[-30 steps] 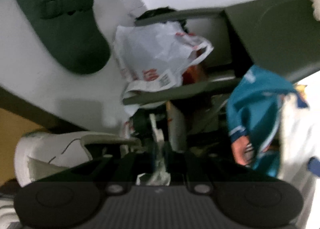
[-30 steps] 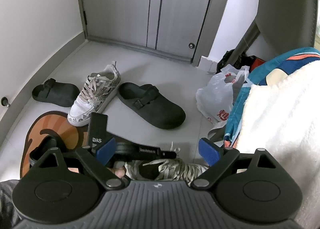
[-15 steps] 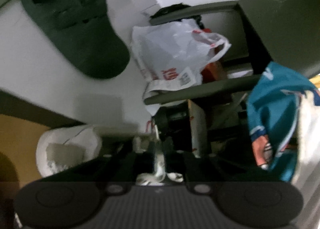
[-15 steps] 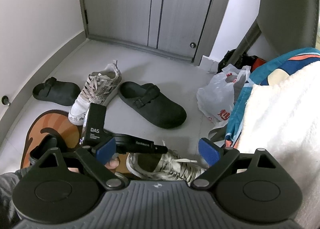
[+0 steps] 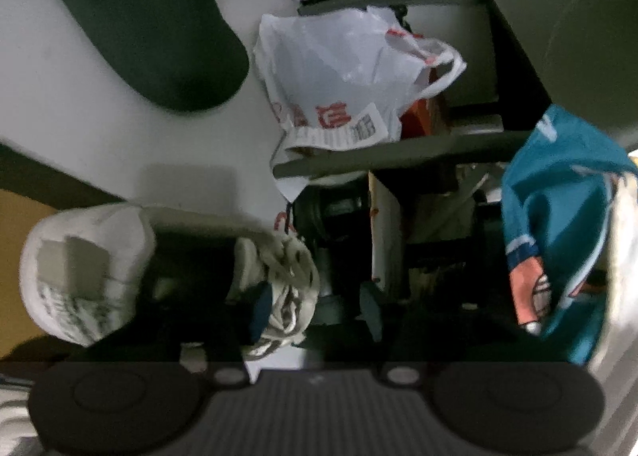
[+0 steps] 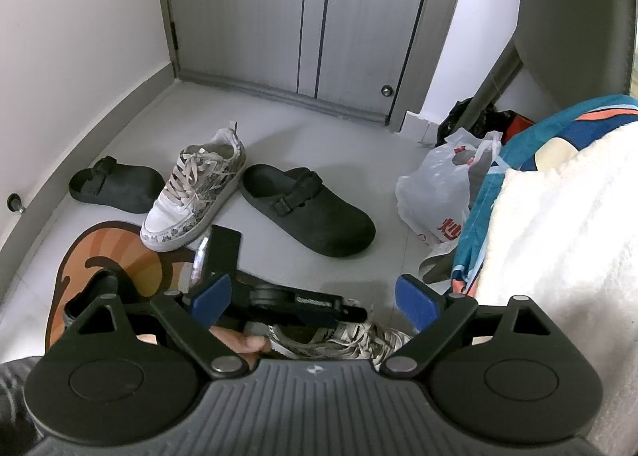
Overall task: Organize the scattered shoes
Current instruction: 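Close the left tool on the white sneaker's heel collar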
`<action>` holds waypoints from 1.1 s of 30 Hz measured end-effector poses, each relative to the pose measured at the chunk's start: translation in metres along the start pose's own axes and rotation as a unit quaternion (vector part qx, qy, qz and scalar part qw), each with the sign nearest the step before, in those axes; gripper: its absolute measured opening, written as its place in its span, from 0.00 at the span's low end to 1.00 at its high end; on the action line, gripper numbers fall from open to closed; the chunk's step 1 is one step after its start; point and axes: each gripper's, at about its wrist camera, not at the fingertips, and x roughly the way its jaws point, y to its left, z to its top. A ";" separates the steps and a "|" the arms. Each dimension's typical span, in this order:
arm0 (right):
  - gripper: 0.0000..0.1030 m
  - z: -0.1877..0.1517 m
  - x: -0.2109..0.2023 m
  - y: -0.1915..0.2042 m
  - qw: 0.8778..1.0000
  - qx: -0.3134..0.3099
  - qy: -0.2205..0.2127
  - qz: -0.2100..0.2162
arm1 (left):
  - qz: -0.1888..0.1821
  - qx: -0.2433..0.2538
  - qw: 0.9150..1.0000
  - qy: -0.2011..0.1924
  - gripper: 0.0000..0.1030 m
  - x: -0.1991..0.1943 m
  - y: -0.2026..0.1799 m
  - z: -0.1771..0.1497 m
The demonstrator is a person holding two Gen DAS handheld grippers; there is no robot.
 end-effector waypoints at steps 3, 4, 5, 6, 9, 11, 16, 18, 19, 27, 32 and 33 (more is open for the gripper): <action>0.90 0.000 0.001 0.001 1.000 -0.001 0.002 0.004 | 0.008 0.007 1.000 0.006 0.55 0.011 -0.003 -0.001; 0.90 0.000 0.001 0.000 1.000 0.000 0.003 0.005 | 0.012 0.009 1.000 0.007 0.56 0.014 -0.004 -0.001; 0.90 0.000 0.001 0.000 1.000 0.001 0.003 0.005 | 0.016 0.010 1.000 0.007 0.56 0.017 -0.004 -0.001; 0.90 0.000 0.001 -0.001 1.000 0.002 0.003 0.006 | 0.015 0.008 1.000 0.007 0.56 0.021 -0.004 -0.001; 0.90 0.001 0.000 -0.002 1.000 0.004 0.002 0.007 | 0.019 0.011 1.000 0.004 0.57 0.027 -0.006 -0.001; 0.90 0.000 0.000 -0.002 1.000 0.005 0.002 0.009 | 0.014 0.007 1.000 0.002 0.57 0.029 -0.006 0.000; 0.90 0.000 -0.001 0.000 1.000 0.002 0.001 0.013 | 0.001 -0.002 1.000 0.005 0.51 0.033 -0.004 0.003; 0.90 0.001 -0.001 0.000 1.000 0.002 0.001 0.014 | 0.010 0.002 1.000 0.003 0.50 0.035 -0.006 0.003; 0.90 0.001 -0.001 0.000 1.000 0.002 0.001 0.014 | 0.016 0.001 1.000 0.003 0.50 0.037 -0.005 0.003; 0.90 0.001 -0.004 0.003 1.000 0.001 -0.004 0.014 | -0.004 -0.003 1.000 0.009 0.11 0.040 -0.001 0.002; 0.90 0.001 -0.005 0.003 1.000 0.000 -0.007 0.010 | -0.016 0.000 1.000 -0.008 0.11 0.030 -0.001 0.001; 0.90 0.000 -0.005 0.003 1.000 0.000 -0.008 0.009 | -0.022 -0.002 1.000 -0.014 0.11 0.025 -0.001 0.002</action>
